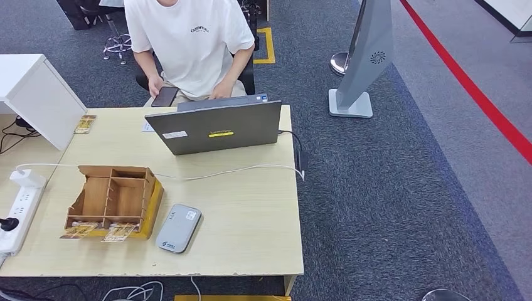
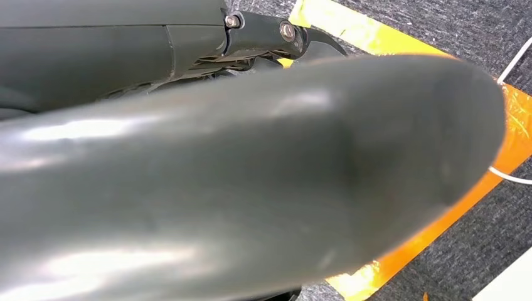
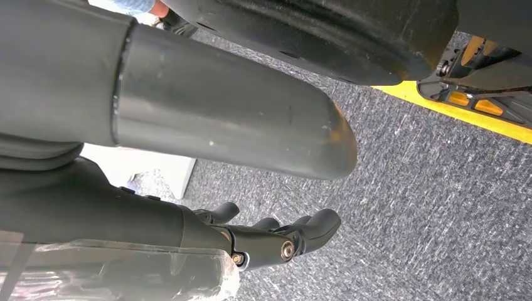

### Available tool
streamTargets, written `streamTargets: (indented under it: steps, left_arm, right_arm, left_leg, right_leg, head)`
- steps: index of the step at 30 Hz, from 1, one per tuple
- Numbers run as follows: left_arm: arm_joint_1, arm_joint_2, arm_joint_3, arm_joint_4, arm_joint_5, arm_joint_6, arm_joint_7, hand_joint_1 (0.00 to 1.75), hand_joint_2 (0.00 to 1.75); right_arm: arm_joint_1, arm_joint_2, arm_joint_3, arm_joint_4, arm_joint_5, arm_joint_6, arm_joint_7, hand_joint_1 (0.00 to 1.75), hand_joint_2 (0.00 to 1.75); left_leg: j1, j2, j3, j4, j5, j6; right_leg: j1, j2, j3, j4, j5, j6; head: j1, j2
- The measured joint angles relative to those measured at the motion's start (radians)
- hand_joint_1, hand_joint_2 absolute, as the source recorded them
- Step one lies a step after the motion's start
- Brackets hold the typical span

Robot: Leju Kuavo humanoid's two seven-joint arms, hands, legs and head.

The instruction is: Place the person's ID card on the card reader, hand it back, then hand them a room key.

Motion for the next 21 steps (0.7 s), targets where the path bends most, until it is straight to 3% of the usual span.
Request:
streamTargets:
  steps: [18, 20, 21]
  left_arm:
    - [0.0, 0.0, 0.0, 0.0, 0.0, 0.0, 0.0, 0.0, 0.0]
    - [0.0, 0.0, 0.0, 0.0, 0.0, 0.0, 0.0, 0.0, 0.87]
    - [0.0, 0.0, 0.0, 0.0, 0.0, 0.0, 0.0, 0.0, 1.16]
  right_arm:
    - [0.0, 0.0, 0.0, 0.0, 0.0, 0.0, 0.0, 0.0, 0.0]
    - [0.0, 0.0, 0.0, 0.0, 0.0, 0.0, 0.0, 0.0, 0.87]
    - [0.0, 0.0, 0.0, 0.0, 0.0, 0.0, 0.0, 0.0, 1.16]
  left_leg:
    - [0.0, 0.0, 0.0, 0.0, 0.0, 0.0]
    - [0.0, 0.0, 0.0, 0.0, 0.0, 0.0]
    - [0.0, 0.0, 0.0, 0.0, 0.0, 0.0]
  right_leg:
    - [0.0, 0.0, 0.0, 0.001, 0.0, 0.0]
    - [0.0, 0.0, 0.0, 0.001, 0.0, 0.0]
    - [0.0, 0.0, 0.0, 0.001, 0.0, 0.0]
  head:
    - [0.0, 0.0]
    - [0.0, 0.0]
    - [0.0, 0.0]
